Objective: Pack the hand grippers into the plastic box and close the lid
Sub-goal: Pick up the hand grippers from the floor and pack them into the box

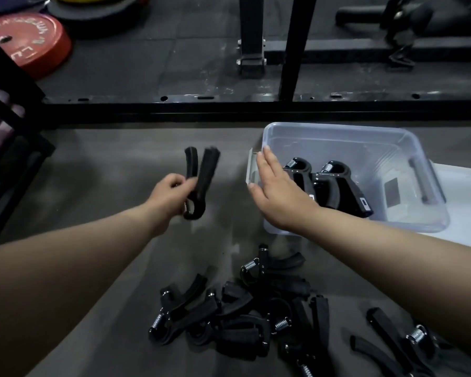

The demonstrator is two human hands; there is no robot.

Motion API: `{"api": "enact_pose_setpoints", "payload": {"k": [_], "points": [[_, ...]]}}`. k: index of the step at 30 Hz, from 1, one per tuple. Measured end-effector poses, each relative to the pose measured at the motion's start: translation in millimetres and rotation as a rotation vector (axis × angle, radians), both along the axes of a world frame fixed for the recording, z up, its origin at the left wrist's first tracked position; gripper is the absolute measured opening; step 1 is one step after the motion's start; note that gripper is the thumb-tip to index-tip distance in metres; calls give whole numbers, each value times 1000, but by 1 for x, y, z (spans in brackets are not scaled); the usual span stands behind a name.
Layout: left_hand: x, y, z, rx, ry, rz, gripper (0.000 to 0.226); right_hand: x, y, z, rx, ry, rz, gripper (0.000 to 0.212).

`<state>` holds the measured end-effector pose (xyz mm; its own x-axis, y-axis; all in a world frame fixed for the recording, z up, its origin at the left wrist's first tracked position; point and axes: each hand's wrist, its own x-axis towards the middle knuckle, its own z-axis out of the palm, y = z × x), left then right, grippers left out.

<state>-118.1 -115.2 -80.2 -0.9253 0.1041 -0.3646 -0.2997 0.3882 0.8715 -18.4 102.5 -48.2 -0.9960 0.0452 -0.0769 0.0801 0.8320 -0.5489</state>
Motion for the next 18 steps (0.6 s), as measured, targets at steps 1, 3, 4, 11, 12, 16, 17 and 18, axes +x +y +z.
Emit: {"api": "enact_pose_setpoints", "payload": {"k": [1,3,4,11,12,16,17,18], "points": [[-4,9,10,106,-77,30,26,0,2,0,-37,-3,-2,69],[-11,28,25,252,-110,33,24,1,6,0,-144,-6,-20,69],[-12,39,32,309,-108,12,22,1,7,2,-211,2,-30,68],[-1,115,78,342,44,-310,20,-4,46,53,-1135,12,-386,38],[3,121,83,314,58,-396,20,-3,60,65,-1195,-8,-387,40],[6,140,101,218,39,-638,23,3,109,93,-1248,-146,-244,40],[6,145,103,169,66,-663,25,4,117,93,-1216,-163,-237,37],[6,149,103,114,99,-674,27,6,123,91,-1134,-146,-238,33]]}}
